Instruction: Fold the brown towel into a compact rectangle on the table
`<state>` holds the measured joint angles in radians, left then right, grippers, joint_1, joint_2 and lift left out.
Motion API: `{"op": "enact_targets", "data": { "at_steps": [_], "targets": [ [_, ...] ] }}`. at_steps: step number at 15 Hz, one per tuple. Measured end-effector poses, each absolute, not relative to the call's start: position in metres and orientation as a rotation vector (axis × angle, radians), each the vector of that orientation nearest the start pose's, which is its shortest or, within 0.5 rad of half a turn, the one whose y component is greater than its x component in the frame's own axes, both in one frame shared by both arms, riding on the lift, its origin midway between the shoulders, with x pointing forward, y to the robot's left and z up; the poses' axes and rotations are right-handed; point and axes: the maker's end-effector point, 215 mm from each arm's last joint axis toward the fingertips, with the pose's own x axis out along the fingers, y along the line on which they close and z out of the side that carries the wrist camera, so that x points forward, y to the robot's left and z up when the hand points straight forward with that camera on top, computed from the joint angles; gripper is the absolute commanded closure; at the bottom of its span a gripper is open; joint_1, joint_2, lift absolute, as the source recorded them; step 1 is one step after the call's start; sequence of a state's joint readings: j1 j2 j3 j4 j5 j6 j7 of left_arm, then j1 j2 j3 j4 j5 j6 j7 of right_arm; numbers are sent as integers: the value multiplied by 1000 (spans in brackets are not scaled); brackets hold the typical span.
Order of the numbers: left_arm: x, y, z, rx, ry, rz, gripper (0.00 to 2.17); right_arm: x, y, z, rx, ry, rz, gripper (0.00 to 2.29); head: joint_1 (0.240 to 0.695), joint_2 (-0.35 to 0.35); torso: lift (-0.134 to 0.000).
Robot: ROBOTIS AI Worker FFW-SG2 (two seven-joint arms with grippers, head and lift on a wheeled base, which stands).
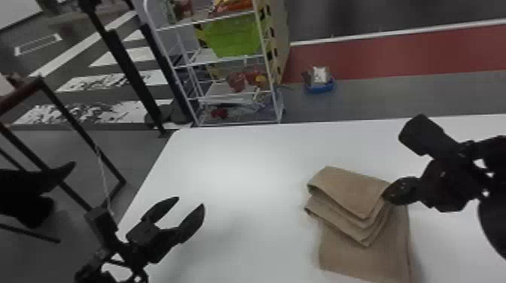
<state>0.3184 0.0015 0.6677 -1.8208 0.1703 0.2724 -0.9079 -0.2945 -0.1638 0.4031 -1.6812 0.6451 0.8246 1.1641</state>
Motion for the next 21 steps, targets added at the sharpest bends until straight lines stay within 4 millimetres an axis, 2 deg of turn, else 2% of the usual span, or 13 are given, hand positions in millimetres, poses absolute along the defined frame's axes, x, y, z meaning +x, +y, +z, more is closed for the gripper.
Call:
{"op": "enact_targets", "data": {
  "at_steps": [4, 7, 8, 9, 10, 11, 13, 15, 17, 21],
  "targets": [
    [404, 403, -399, -175, 213, -269, 46, 511, -59, -422, -601, 742, 1014, 2111, 695, 350, -123],
    [401, 409, -398, -173, 211, -263, 46, 503, -79, -412, -656, 728, 1023, 1872, 695, 350, -123],
    [400, 411, -398, -173, 211, -260, 46, 499, -92, -407, -654, 737, 1019, 1673, 695, 350, -123],
    [400, 412, -398, -173, 211, -257, 46, 494, -102, -400, -622, 747, 1007, 1170, 695, 350, -123],
    [399, 413, -398, -173, 212, -257, 46, 486, -106, -393, -559, 762, 990, 478, 695, 350, -123],
    [400, 412, -398, -174, 212, -258, 46, 477, -105, -388, -501, 780, 978, 188, 695, 350, -123],
    [401, 409, -398, -174, 211, -264, 46, 458, -89, -381, -443, 802, 975, 174, 695, 350, -123],
    [399, 409, -397, -174, 210, -269, 46, 447, -62, -379, -441, 802, 996, 164, 695, 350, -123],
    [396, 412, -396, -177, 208, -270, 46, 447, -34, -378, -476, 791, 1013, 161, 695, 350, -123],
    [391, 418, -397, -185, 201, -266, 46, 451, 13, -388, -537, 815, 1043, 167, 695, 350, -123]
  ]
}}
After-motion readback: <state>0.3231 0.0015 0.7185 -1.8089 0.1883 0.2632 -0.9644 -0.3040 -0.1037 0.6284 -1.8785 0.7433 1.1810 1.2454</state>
